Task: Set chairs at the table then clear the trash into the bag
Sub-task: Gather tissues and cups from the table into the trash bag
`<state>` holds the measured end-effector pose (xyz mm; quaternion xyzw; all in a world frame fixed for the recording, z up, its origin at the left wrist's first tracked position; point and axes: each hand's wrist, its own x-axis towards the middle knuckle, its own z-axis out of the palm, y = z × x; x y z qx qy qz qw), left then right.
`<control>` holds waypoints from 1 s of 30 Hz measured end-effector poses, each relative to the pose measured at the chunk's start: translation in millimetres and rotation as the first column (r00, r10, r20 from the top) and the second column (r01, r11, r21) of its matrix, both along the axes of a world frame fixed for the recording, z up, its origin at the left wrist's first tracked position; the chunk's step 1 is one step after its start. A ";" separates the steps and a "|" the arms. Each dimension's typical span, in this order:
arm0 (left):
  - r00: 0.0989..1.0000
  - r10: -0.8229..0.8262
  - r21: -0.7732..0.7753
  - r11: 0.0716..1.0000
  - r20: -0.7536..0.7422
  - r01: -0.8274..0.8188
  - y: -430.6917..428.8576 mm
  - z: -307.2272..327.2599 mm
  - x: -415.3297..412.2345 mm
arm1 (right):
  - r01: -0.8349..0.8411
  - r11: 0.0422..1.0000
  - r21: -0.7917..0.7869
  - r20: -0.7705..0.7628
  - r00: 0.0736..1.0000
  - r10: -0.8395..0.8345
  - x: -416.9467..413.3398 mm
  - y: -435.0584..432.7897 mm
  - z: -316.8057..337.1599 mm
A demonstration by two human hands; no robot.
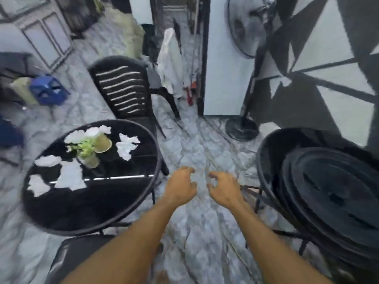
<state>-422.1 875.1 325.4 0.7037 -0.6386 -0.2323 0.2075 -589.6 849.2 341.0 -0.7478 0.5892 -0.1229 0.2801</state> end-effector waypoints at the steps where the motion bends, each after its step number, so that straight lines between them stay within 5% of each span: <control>1: 0.998 0.056 -0.011 0.998 -0.012 -0.056 5.0 3.9 33.9 | -0.052 0.999 0.011 0.032 0.998 0.052 38.2 -5.0 0.0; 8: 0.913 0.407 0.005 0.913 0.015 -0.407 61.8 -3.8 226.7 | -0.295 0.954 0.049 0.135 0.948 0.286 254.5 -9.4 -11.5; 17: 0.733 0.677 0.080 0.729 0.064 -0.680 98.1 -43.2 377.5 | -0.562 0.819 0.115 0.085 0.827 0.556 420.5 14.3 -58.6; 25: 0.705 0.658 0.143 0.696 0.265 -0.704 112.7 -86.1 503.8 | -0.739 0.673 0.032 -0.073 0.670 0.739 533.2 15.1 -102.8; 30: 0.749 0.625 0.200 0.723 0.221 -0.662 115.8 -109.8 515.2 | -0.828 0.558 0.058 -0.246 0.530 0.811 564.5 15.7 -130.8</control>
